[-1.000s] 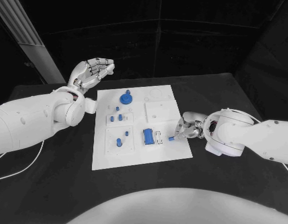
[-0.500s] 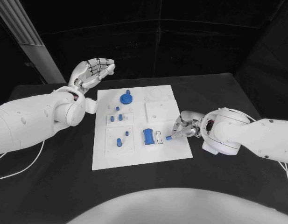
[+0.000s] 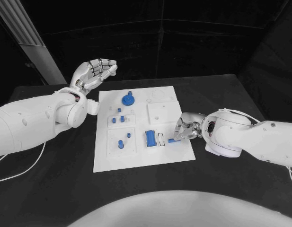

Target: Assemble the parts on the task board

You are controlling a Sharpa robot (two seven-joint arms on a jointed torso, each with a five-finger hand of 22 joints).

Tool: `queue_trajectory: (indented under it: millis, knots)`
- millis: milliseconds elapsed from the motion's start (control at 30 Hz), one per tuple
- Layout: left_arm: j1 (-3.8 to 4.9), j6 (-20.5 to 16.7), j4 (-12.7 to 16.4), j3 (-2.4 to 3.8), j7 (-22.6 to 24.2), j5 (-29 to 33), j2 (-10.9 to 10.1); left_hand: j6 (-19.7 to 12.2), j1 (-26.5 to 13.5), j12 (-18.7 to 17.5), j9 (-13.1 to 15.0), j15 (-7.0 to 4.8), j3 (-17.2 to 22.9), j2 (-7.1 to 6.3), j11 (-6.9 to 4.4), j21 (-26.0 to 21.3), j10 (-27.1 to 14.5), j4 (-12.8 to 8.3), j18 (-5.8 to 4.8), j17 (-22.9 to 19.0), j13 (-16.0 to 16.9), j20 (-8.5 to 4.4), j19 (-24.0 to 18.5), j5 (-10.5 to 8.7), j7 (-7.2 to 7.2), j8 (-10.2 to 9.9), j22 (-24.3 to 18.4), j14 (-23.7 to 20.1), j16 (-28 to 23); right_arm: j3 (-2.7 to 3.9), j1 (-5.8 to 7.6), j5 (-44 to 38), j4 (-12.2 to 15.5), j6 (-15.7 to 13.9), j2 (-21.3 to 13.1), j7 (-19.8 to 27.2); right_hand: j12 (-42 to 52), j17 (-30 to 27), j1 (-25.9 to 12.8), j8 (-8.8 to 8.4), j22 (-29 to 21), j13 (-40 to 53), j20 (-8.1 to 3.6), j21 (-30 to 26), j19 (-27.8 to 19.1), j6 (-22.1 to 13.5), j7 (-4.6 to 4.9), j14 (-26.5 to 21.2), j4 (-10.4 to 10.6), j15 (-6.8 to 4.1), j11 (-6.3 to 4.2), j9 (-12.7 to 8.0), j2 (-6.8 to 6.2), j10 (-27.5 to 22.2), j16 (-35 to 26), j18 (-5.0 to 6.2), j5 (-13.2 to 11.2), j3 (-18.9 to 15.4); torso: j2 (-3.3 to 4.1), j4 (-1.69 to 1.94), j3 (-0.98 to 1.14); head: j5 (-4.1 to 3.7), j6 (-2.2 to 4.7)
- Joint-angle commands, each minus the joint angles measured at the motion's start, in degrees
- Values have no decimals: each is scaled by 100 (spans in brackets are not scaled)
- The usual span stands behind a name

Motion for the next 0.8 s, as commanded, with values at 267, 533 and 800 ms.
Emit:
queue_trajectory:
  millis: [267, 533, 800]
  knots:
    - [8, 62, 0, 3, 943, 10, 7, -38, 1, 34, -6, -1, -42, 67, -1, -25, -49, 8, -101, -7, -8, -1, -9, 24, 667, 28, -6, -21, 20, -1, 5, -917, -35, 522, 98, 11, 22, 1510, 4, -94, 1509, 1505, 42, 19, 594, -43, 20, 606, -36, 58, 58, -56, -111, 596, 14, -86, -66, 58, 0, -2, 1, -15, 1]
    - [8, 66, 2, 3, 942, 10, 3, -34, 7, 51, -6, -3, -53, 74, -3, -27, -45, 8, -101, -23, -8, -1, -11, 26, 665, 39, -10, -12, 35, -3, 4, -1009, -3, 483, 96, 54, 22, 1510, -51, -127, 1509, 1505, 49, 19, 594, -15, 28, 606, -5, 66, 66, -81, -128, 596, 14, -86, -97, 54, -4, -5, 0, -12, 1]
    - [8, 66, 6, 3, 941, 10, -7, -34, 7, 51, -6, -3, -53, 74, -3, -27, -45, 8, -101, -23, -8, -1, -11, 26, 665, 39, -10, -12, 35, -4, 3, -1021, 30, 508, 98, 62, 22, 1510, -74, -144, 1509, 1505, 52, 19, 594, -4, 28, 606, 6, 67, 68, -94, -150, 596, 14, -86, -112, 48, -1, -5, 0, -13, 1]
